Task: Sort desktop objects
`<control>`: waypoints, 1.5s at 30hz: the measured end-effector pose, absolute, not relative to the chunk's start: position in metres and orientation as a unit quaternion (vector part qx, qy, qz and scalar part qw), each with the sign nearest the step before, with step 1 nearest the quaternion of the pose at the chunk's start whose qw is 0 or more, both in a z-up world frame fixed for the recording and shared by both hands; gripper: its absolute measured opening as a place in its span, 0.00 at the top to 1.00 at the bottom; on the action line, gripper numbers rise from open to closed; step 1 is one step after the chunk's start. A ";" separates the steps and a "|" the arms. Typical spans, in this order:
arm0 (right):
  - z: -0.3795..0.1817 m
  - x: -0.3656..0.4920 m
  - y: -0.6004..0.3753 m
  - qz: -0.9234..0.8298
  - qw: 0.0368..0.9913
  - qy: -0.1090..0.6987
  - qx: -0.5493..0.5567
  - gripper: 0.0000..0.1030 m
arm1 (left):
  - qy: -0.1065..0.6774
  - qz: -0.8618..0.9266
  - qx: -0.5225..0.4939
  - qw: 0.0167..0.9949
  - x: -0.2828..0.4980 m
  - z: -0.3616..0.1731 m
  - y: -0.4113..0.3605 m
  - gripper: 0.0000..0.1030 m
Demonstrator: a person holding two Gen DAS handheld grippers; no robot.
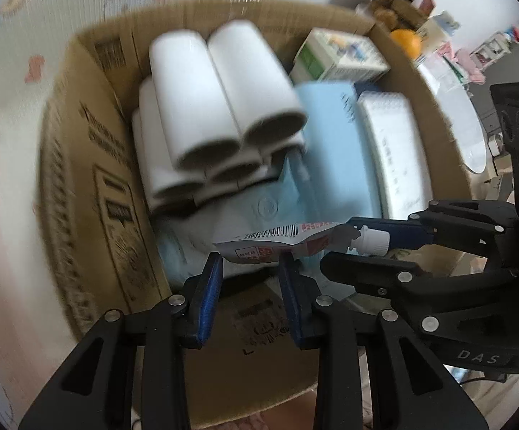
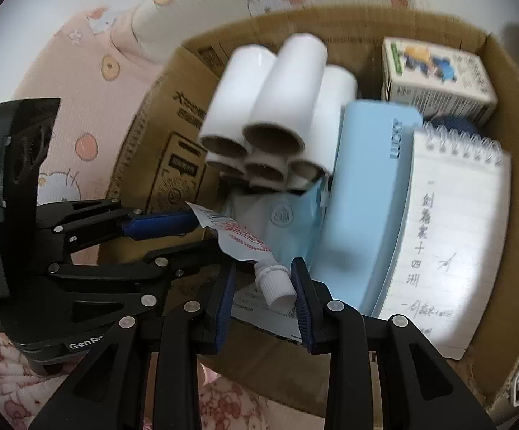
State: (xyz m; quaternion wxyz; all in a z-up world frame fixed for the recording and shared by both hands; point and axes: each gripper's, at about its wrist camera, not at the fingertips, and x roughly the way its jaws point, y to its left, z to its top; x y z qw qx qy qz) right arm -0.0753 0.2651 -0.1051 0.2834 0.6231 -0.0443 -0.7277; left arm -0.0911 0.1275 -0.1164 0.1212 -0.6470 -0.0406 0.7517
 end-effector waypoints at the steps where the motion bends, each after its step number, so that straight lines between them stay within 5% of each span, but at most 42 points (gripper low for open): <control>1: -0.108 -0.076 0.265 -0.725 0.282 -0.041 0.627 0.72 | -0.044 0.746 -0.654 0.120 -0.092 -0.120 0.128 0.67; 13: -0.116 -0.080 0.254 -0.718 0.284 0.000 0.636 0.72 | -0.058 0.739 -0.665 0.094 -0.101 -0.132 0.124 0.84; 28: -0.122 -0.073 0.226 -0.731 0.264 0.142 0.613 0.84 | 0.006 0.771 -0.630 0.090 -0.091 -0.120 0.130 0.85; 45: -0.097 -0.067 0.238 -0.747 0.275 0.091 0.598 0.84 | 0.039 0.823 -0.552 0.129 -0.079 -0.087 0.130 0.87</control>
